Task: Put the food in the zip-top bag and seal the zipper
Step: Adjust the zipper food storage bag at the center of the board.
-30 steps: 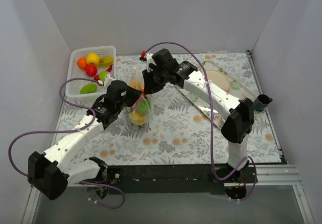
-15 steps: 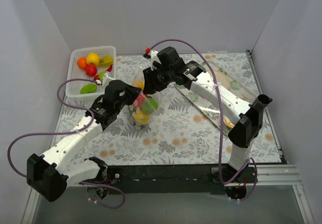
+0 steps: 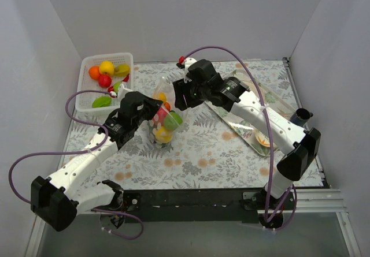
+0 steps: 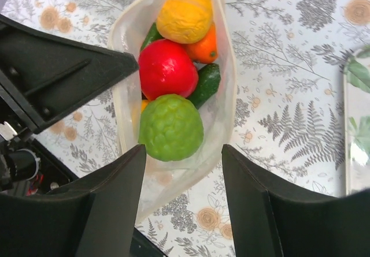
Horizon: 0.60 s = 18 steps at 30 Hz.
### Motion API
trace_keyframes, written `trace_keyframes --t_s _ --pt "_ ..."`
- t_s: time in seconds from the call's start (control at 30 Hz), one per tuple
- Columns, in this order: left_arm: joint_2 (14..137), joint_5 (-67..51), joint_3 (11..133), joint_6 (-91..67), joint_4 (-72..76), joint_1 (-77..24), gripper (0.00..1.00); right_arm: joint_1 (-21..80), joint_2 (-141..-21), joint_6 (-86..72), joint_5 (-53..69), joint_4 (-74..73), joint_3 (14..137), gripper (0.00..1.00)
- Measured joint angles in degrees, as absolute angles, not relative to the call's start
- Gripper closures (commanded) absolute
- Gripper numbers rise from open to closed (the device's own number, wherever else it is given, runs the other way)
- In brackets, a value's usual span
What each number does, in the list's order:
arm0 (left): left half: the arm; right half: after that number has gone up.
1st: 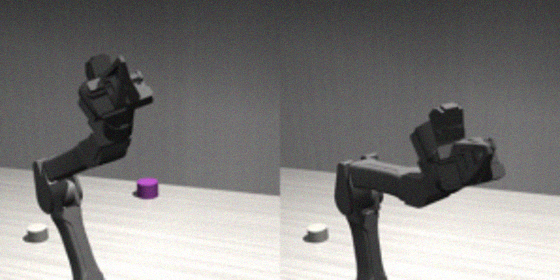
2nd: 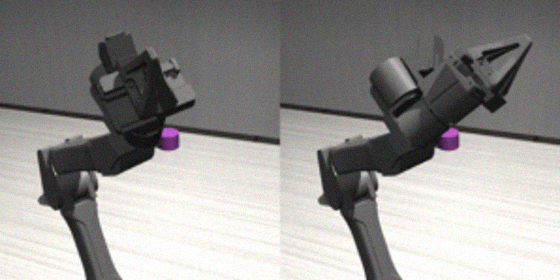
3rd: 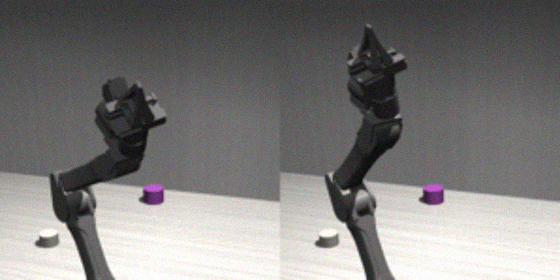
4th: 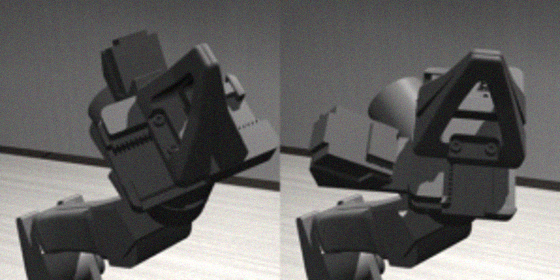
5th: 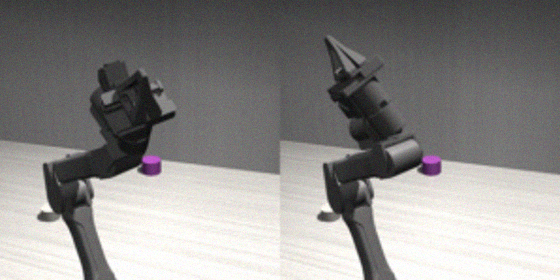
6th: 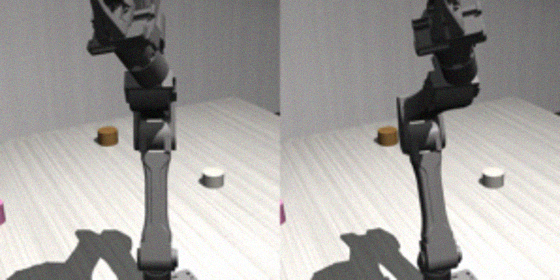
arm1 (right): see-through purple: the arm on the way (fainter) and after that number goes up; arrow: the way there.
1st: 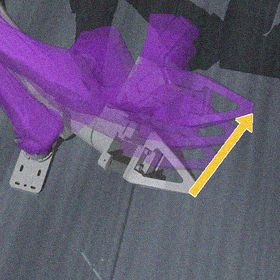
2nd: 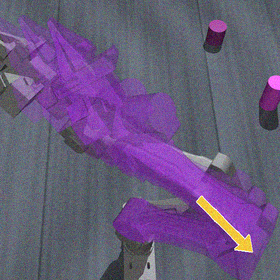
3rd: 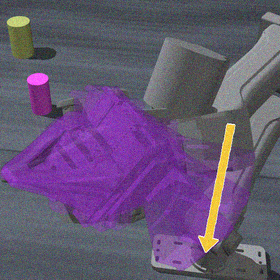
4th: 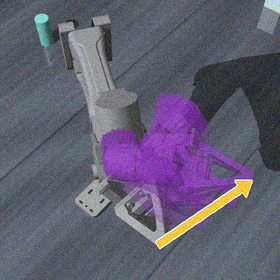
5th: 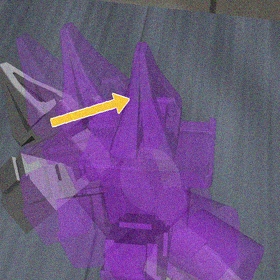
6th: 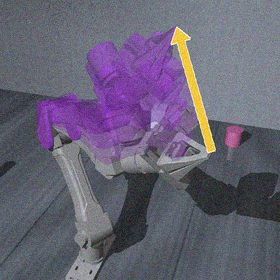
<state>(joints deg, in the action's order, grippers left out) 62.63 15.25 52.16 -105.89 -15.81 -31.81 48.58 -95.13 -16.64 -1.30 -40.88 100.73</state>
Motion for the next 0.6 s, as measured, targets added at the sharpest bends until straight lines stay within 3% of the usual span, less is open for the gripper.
trace_keyframes --t_s 0.3,0.6 --pt "62.8 15.3 52.2 -105.9 -15.8 -31.8 1.0 45.6 -94.8 -18.3 -7.9 -40.3 98.4 0.37" --pt "63.2 15.4 52.2 -105.3 -15.5 -31.8 1.0 43.7 -110.8 -17.6 -1.3 -38.0 110.9 0.38"
